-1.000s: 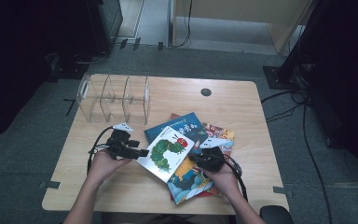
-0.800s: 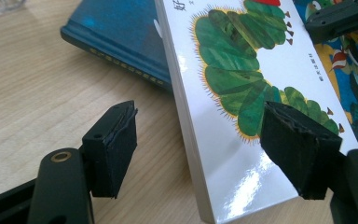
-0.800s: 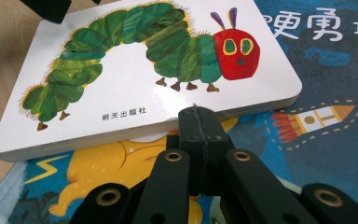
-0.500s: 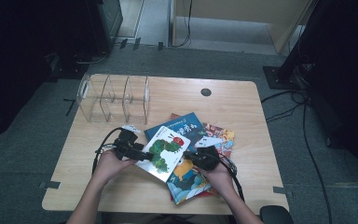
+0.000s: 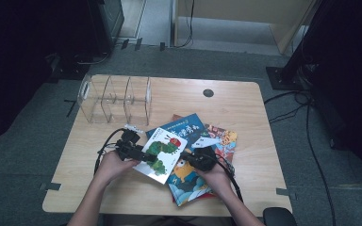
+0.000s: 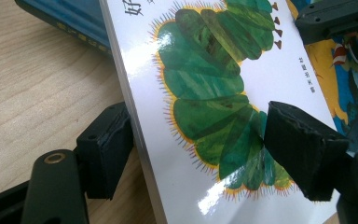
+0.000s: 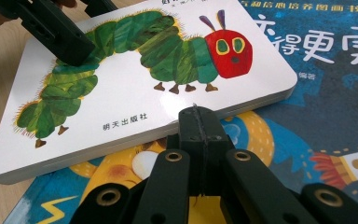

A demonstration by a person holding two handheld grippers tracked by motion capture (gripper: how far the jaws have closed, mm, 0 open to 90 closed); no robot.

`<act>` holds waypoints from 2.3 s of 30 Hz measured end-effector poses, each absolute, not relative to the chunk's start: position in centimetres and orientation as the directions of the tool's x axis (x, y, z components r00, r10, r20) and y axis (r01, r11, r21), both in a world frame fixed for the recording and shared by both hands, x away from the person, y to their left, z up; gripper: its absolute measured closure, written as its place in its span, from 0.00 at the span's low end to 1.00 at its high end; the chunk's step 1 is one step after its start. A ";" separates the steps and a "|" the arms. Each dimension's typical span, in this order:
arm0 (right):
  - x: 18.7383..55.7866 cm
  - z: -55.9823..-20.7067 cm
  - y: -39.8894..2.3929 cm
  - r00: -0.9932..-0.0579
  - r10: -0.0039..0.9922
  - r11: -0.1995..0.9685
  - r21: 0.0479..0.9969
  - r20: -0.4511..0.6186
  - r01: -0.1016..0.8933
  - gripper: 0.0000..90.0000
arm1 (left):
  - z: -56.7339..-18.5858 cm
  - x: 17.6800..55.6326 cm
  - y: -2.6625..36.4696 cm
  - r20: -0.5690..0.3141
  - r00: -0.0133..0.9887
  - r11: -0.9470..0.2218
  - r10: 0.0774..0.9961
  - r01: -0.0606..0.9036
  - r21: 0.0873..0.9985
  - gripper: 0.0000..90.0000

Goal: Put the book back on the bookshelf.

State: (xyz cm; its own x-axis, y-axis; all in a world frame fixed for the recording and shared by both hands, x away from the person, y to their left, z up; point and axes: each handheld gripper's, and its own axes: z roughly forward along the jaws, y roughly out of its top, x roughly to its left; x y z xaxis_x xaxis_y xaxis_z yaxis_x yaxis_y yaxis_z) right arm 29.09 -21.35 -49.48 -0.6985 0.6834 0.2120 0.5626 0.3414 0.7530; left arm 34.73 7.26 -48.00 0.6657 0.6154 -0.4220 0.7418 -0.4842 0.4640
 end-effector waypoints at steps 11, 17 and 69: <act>29.1 -49.5 -20.5 -0.700 0.676 0.336 0.749 0.229 0.570 1.00 | -47.9 34.8 7.6 -0.419 0.636 -0.466 0.649 0.767 0.441 0.26; 28.8 -49.5 -19.9 -0.721 0.656 0.354 0.753 0.223 0.555 1.00 | -47.9 35.3 7.9 -0.421 0.633 -0.462 0.649 0.768 0.443 0.26; 28.3 -49.4 -18.8 -0.762 0.610 0.398 0.746 0.220 0.534 1.00 | -41.3 36.0 6.4 -0.557 0.617 -0.492 0.556 0.784 0.378 0.67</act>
State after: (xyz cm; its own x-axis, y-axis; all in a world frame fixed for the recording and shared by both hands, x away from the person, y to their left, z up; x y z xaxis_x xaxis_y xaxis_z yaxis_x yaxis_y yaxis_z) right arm 28.30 -18.77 -49.43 -0.7618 0.6095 0.2196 0.5335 0.3979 0.7464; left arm 36.00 6.36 -41.32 0.6174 0.5555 -0.5570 0.7841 -0.4919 0.3785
